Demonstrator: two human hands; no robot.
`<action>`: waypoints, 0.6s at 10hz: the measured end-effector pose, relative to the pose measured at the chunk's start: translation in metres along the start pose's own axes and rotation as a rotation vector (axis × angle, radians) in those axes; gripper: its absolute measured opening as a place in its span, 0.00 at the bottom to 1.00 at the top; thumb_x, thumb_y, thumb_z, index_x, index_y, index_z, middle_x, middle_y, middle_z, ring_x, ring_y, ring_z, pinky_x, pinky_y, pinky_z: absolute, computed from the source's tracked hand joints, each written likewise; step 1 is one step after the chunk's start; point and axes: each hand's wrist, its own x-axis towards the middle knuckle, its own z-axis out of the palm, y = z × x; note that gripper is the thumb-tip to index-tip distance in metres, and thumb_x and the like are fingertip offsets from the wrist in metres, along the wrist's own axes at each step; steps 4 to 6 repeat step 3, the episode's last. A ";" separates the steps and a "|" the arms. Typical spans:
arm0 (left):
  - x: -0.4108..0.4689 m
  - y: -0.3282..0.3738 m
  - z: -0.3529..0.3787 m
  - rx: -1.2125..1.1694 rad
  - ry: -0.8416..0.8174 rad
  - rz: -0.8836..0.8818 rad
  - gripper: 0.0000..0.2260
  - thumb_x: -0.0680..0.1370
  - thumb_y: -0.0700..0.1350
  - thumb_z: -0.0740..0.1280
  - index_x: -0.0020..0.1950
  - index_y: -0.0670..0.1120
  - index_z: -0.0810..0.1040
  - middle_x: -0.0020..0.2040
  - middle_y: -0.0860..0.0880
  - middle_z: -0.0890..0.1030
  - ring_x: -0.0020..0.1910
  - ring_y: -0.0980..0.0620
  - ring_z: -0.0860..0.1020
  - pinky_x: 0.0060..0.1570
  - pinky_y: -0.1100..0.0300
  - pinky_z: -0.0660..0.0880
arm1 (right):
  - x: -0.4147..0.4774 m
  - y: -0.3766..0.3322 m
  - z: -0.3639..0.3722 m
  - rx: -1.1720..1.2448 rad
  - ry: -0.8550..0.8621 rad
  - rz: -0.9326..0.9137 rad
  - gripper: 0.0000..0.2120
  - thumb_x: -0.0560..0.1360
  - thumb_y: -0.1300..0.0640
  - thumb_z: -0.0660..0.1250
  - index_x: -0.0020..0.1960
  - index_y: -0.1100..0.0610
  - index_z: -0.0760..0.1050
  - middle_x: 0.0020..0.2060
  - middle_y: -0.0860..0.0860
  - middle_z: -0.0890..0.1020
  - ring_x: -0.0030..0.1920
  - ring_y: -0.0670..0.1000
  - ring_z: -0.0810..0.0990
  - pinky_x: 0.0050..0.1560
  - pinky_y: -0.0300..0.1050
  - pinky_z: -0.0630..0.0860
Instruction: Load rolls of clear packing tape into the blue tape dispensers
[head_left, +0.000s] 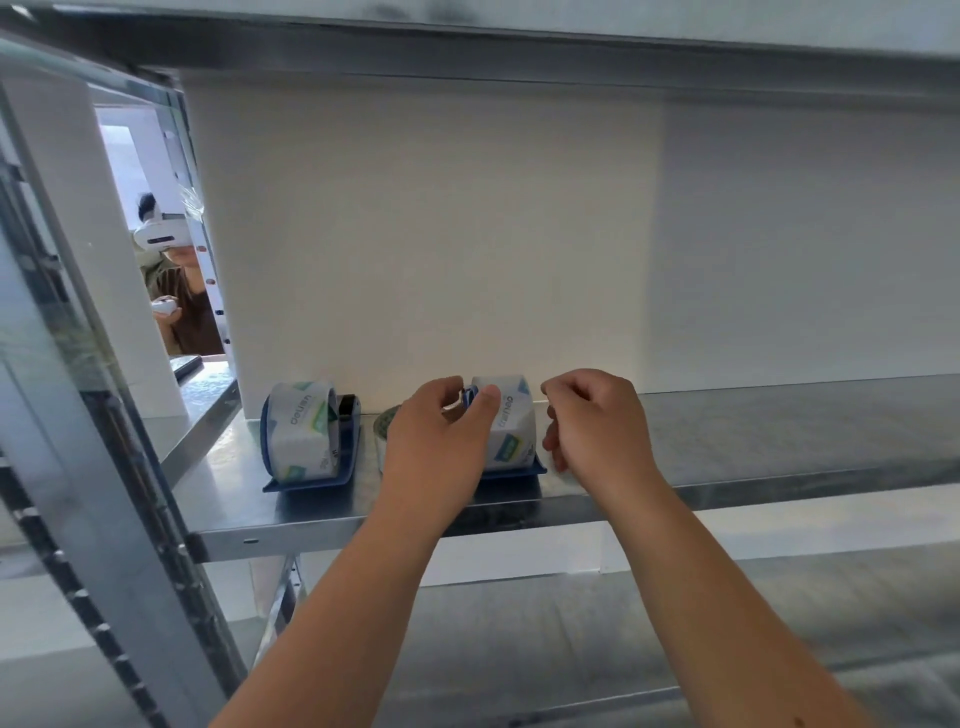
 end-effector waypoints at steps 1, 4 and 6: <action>-0.005 0.003 -0.007 -0.026 -0.011 0.049 0.25 0.82 0.56 0.68 0.78 0.50 0.72 0.74 0.54 0.77 0.69 0.56 0.75 0.66 0.59 0.70 | -0.012 -0.008 0.000 0.056 0.104 -0.099 0.09 0.81 0.56 0.65 0.45 0.55 0.81 0.36 0.50 0.83 0.37 0.51 0.81 0.39 0.46 0.80; -0.014 0.002 -0.024 -0.112 -0.004 0.104 0.22 0.81 0.51 0.70 0.76 0.55 0.72 0.70 0.57 0.76 0.67 0.61 0.73 0.65 0.62 0.70 | -0.034 -0.012 0.008 0.086 0.207 -0.080 0.09 0.81 0.54 0.66 0.59 0.50 0.82 0.55 0.46 0.84 0.56 0.46 0.82 0.59 0.46 0.81; -0.014 0.002 -0.024 -0.112 -0.004 0.104 0.22 0.81 0.51 0.70 0.76 0.55 0.72 0.70 0.57 0.76 0.67 0.61 0.73 0.65 0.62 0.70 | -0.034 -0.012 0.008 0.086 0.207 -0.080 0.09 0.81 0.54 0.66 0.59 0.50 0.82 0.55 0.46 0.84 0.56 0.46 0.82 0.59 0.46 0.81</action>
